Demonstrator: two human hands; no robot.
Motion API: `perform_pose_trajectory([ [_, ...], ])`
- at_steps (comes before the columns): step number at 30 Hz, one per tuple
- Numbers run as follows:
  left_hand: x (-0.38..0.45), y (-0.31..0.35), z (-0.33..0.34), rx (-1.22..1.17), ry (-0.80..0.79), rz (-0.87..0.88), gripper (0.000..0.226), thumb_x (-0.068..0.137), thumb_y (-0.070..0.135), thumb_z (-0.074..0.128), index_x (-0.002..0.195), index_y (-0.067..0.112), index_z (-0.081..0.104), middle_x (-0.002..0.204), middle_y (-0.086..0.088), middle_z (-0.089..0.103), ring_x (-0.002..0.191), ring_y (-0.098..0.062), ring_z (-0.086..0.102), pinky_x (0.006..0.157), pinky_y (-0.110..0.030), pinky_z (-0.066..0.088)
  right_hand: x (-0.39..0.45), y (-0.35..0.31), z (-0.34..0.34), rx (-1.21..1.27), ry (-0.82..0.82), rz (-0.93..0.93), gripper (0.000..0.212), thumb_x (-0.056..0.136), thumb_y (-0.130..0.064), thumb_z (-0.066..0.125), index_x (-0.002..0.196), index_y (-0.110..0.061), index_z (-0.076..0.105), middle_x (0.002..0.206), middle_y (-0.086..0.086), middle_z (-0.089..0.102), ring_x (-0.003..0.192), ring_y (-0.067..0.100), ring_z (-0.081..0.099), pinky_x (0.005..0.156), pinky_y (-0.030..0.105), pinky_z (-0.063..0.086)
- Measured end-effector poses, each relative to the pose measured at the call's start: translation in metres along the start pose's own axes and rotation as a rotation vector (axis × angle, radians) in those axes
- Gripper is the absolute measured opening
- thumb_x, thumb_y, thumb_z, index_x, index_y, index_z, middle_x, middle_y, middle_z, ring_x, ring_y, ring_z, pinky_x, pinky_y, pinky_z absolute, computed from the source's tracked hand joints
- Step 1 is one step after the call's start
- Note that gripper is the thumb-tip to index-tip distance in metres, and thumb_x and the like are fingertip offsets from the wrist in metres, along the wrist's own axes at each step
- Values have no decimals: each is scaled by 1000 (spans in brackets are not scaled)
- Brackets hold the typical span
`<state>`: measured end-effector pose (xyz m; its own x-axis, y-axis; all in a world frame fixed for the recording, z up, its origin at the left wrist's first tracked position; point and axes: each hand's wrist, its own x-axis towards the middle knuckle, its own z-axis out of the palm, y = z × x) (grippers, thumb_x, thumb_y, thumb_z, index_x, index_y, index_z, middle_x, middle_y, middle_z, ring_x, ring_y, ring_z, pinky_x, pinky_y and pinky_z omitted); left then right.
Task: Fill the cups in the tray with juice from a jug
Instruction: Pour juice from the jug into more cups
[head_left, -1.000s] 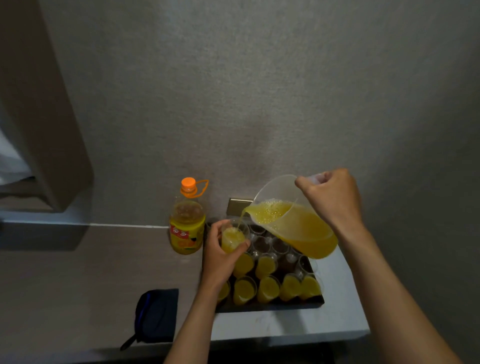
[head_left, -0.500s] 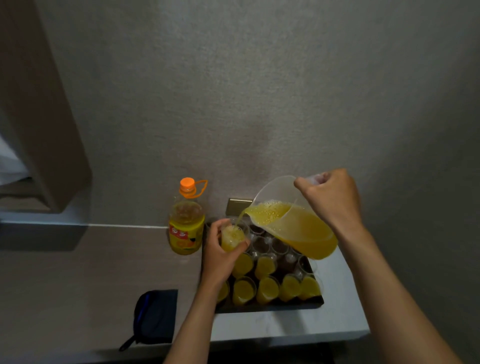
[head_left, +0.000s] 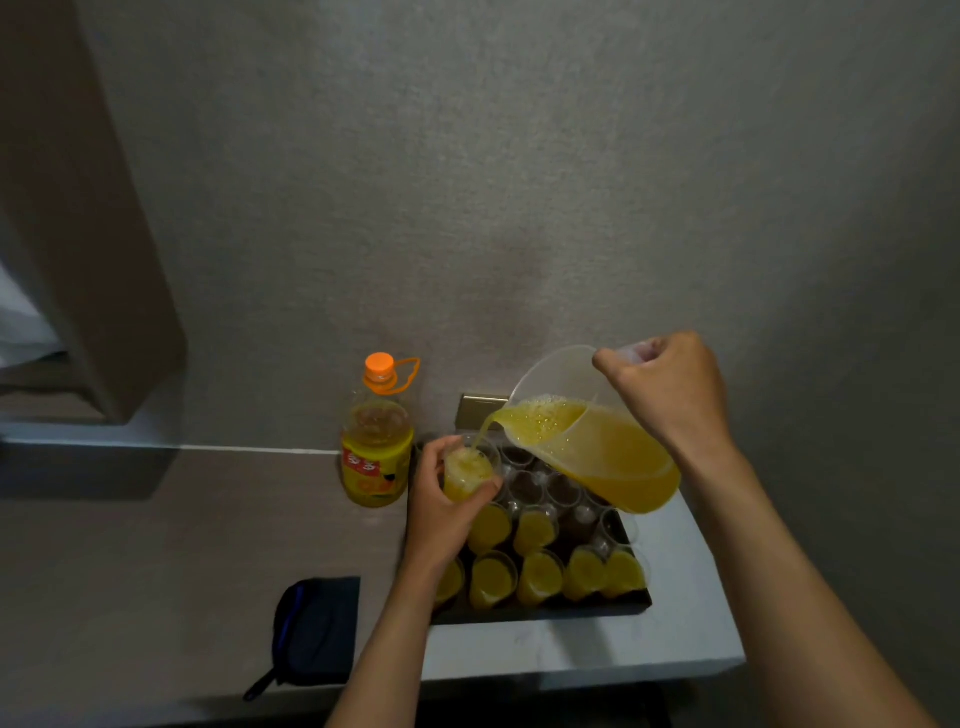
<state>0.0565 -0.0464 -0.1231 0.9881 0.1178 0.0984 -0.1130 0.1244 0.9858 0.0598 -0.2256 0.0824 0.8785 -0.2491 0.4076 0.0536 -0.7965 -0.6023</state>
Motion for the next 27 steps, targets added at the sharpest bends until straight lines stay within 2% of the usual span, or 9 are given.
perform_pose_trajectory([
  [4,0,0,-2,-8,2,6,55,78,9,87,122,25,58,117,15,64,105,6,61,79,-10,48,-1,-1,1,10,-5,-4,45,81,-32,70,49,-19,40,41,-9,34,42,14,31,52,30,35],
  [8,0,-1,-4,-11,2,-13,56,78,12,88,121,31,58,113,23,64,106,4,61,81,-12,50,-2,-3,3,10,-16,-1,46,81,-32,69,49,-19,39,41,-10,33,40,12,29,52,30,33],
  [14,0,-1,-5,-20,-3,-21,56,79,14,87,123,29,57,115,20,64,106,5,61,81,-13,51,-2,-6,4,-2,-13,8,47,81,-31,70,48,-19,38,39,-9,32,39,10,27,52,29,32],
  [27,2,-2,-8,-36,-2,-25,56,79,15,87,123,30,57,113,23,64,106,1,63,83,-20,54,-1,-2,8,16,-29,10,43,79,-34,70,49,-19,43,40,-9,37,40,13,33,52,32,38],
])
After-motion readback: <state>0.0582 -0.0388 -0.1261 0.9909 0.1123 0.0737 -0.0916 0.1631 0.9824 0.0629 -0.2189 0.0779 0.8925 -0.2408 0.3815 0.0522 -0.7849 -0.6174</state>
